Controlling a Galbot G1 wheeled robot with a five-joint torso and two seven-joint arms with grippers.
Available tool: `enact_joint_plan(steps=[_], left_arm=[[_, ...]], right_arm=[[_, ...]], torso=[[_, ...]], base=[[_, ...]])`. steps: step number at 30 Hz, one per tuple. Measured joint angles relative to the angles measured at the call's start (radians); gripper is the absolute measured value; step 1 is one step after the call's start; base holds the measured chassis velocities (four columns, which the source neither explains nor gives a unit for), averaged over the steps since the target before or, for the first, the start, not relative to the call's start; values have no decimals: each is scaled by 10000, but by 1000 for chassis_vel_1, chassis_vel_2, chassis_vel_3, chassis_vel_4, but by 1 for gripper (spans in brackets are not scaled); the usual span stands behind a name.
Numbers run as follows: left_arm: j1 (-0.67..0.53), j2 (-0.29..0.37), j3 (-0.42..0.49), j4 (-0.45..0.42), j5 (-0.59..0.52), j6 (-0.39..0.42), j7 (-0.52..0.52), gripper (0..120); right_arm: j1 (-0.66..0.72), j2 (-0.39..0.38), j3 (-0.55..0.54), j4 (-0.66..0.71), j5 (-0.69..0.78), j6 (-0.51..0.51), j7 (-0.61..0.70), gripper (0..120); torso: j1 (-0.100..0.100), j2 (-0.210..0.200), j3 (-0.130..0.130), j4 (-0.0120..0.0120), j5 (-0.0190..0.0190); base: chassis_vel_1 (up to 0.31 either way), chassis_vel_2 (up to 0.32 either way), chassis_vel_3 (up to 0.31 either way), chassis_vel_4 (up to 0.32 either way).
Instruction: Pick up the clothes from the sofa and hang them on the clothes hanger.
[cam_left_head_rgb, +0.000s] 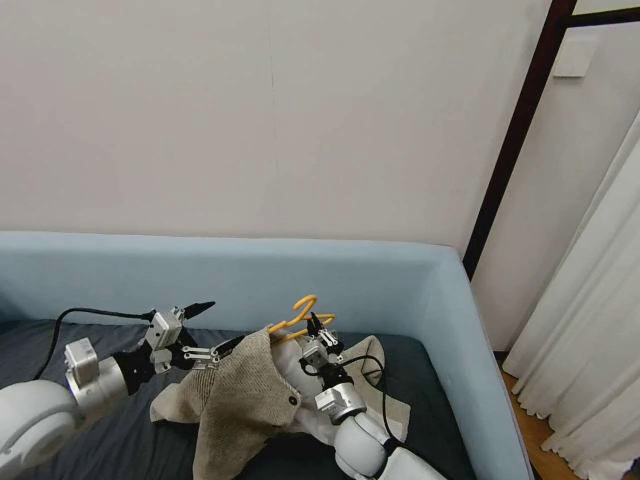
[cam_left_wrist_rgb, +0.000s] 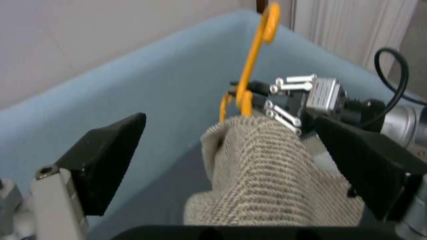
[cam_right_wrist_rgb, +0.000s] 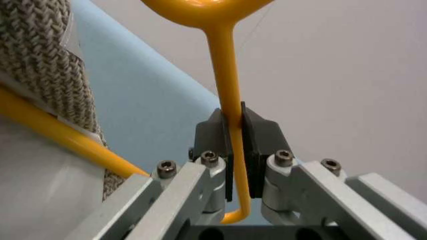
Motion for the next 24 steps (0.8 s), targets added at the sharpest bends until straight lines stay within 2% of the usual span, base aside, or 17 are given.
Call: enact_joint_plan(steps=[2,3,7,13,17,20,23,24], left_arm=[[4,199,7,-44,-227,692,4,99],[4,199,7,-44,-227,692,4,99],[79,49,151,-33,-222,1551,50,98],[216,-506,540,199,433,1653,-101,97],[242,-837,631,310,590,1654,-286,88],[262,-977,641,381,673,1608,-314,73],[263,-1057,657,404,685,1596,-313,67],[262,-1114,687,420,695,1595,-312,59]], right_arm=[[35,199,-35,-114,-358,-23,55,4],[35,199,-35,-114,-358,-23,55,4],[83,373,-93,-173,-757,-71,107,4],[83,397,-228,15,-1070,-17,125,4],[85,416,-380,46,-1239,203,115,4],[41,423,-424,49,-1559,490,84,4],[37,430,-435,67,-1593,550,82,4],[38,441,-436,78,-1594,560,81,4]], torso=[[0,0,0,3,0],[0,0,0,3,0],[-1,0,-1,2,-1],[0,0,-1,0,-2],[-1,0,-2,3,-3],[-1,0,-2,1,-1],[-1,0,-2,0,-1],[-1,-1,-2,1,0]], base=[[0,0,0,0],[0,0,0,0],[0,0,0,0],[0,0,0,0],[0,0,0,0],[0,0,0,0],[0,0,0,0],[0,0,0,0]])
